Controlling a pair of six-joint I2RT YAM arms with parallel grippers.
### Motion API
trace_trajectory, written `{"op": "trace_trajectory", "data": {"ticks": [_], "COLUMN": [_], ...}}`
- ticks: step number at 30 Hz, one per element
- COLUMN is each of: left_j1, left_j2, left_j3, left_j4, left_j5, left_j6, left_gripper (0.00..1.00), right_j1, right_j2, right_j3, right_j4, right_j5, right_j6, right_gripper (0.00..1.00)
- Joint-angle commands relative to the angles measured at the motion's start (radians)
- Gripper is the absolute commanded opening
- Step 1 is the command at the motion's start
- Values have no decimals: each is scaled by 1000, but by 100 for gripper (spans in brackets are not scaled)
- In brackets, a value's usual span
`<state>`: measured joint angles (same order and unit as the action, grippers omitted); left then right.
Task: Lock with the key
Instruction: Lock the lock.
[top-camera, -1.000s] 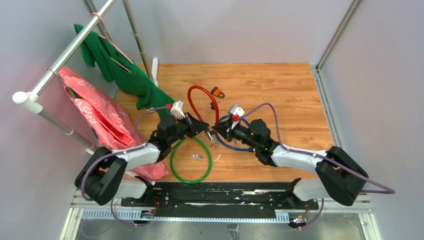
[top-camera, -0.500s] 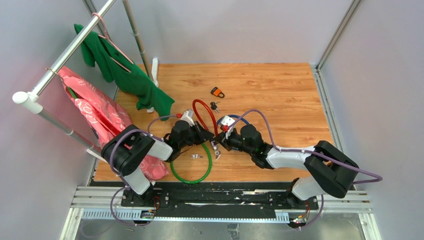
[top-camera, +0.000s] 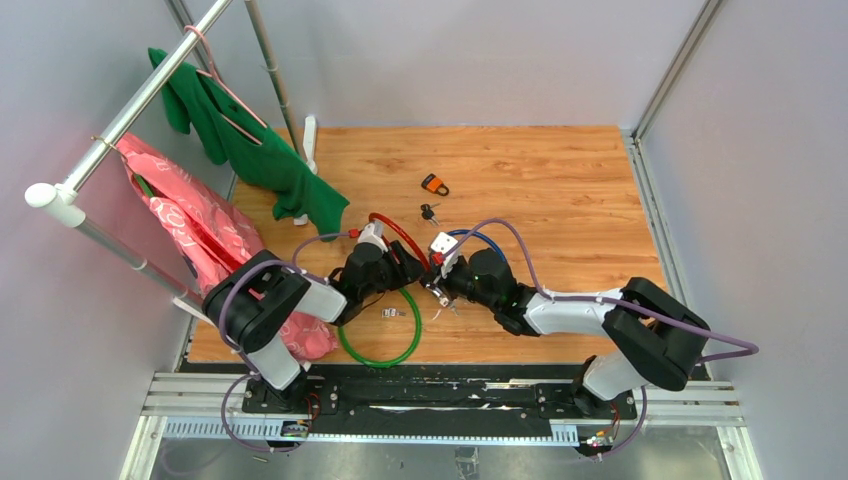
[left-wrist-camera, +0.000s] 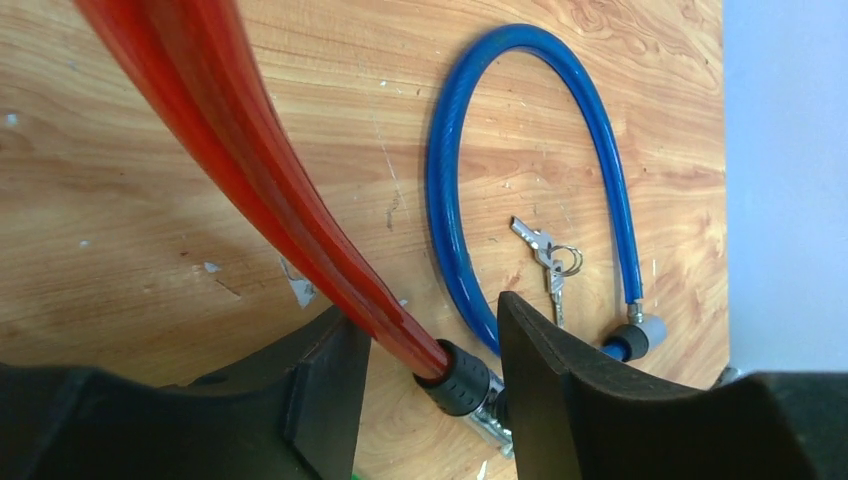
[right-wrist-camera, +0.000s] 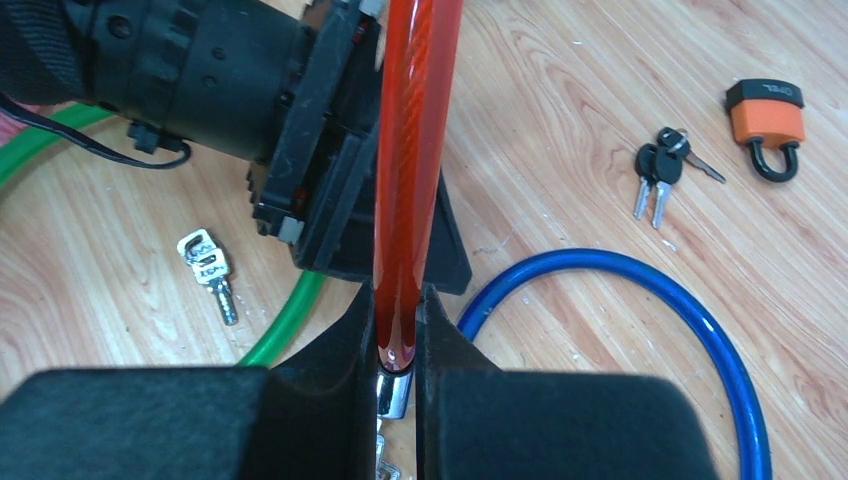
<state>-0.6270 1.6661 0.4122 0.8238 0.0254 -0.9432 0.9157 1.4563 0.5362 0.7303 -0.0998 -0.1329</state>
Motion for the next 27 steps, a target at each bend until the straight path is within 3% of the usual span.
{"op": "trace_trajectory", "data": {"ticks": [1,6,15,22,27], "left_j1": [-1,0,0,0,0], "left_j2": [-40,-95,-192,-282,-365], "left_j3": [-28,-40,-55,-78,-75], "left_j4": [-44,-87,-126,-152,-255], "left_j5": [-86,-97,-34,117,307], "left_j6": [63,121,210,388,621], "left_gripper": [58,66,67,66,64], "right_j1": [18,17,18,14,14], "right_j2": [10,3,9,30,46], "right_j3": [-22,-40,-36,-38,-34], "right_j4": [-144,-165,-175,-165,-161], "right_j5": [64,115,153,146,139], "right_j6": [-40,-67,-122,-125,-132], "right_gripper": [0,0,0,0,0]}}
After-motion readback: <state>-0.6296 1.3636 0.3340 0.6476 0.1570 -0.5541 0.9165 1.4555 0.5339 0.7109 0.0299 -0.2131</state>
